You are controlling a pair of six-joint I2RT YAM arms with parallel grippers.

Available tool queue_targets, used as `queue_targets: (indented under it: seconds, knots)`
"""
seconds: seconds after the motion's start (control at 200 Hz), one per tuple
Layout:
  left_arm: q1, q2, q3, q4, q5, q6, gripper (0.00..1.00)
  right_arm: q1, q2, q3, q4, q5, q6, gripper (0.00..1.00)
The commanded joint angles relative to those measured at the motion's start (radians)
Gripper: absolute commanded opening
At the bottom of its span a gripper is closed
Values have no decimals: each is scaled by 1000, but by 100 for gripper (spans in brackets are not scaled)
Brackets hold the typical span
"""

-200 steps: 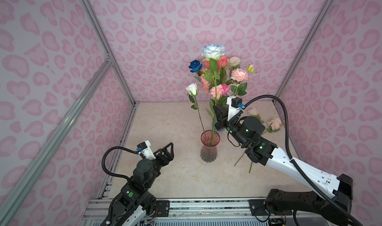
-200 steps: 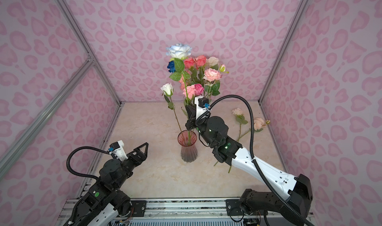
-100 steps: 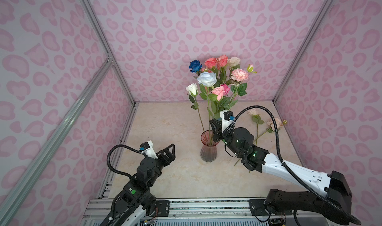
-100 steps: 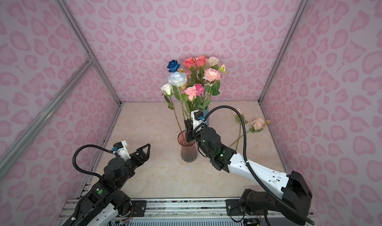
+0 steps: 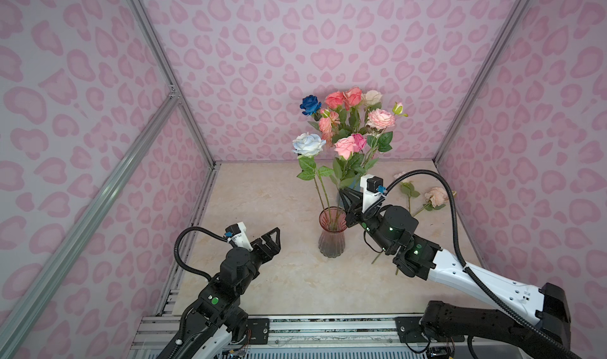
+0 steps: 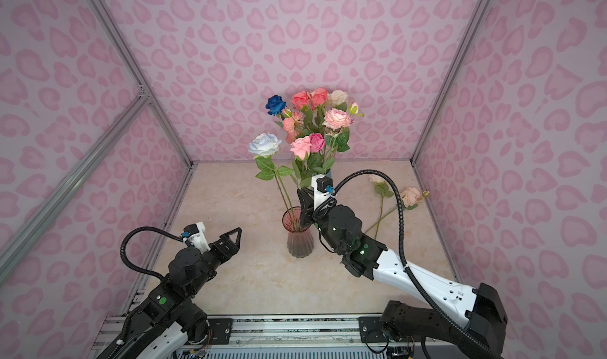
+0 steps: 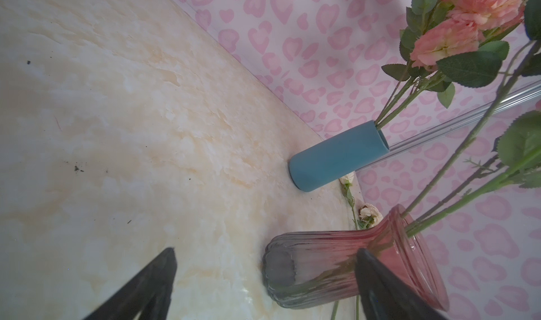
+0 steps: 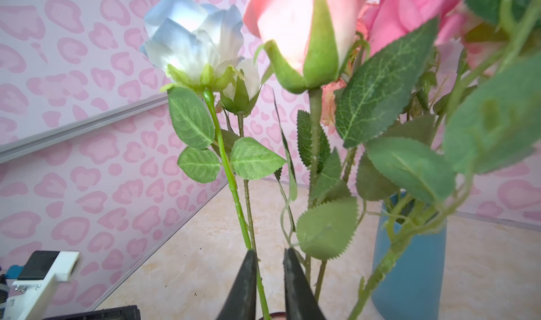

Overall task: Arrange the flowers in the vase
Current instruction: 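Open the right gripper and move it back to the loose roses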

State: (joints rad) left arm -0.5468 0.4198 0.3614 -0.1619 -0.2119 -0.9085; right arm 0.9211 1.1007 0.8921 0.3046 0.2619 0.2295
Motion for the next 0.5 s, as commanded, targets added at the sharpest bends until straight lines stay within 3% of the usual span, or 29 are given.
queue_targets:
  seconds: [0.0, 0.175, 0.27, 0.375, 0.5]
  knots:
    - [1, 19, -5, 57, 13, -9, 96, 2, -37, 0, -52, 50, -19, 21]
    - [1, 88, -2, 104, 46, -4, 96, -15, -125, -32, -121, 148, -34, 22]
    - [0, 143, 13, 128, 80, 6, 96, -93, -167, -43, -190, 159, 10, 23]
    - [-1, 217, 27, 160, 124, 17, 96, -295, -185, -53, -297, 87, 109, 26]
    - [-8, 316, 39, 202, 201, 13, 96, -574, -102, -25, -473, -4, 249, 31]
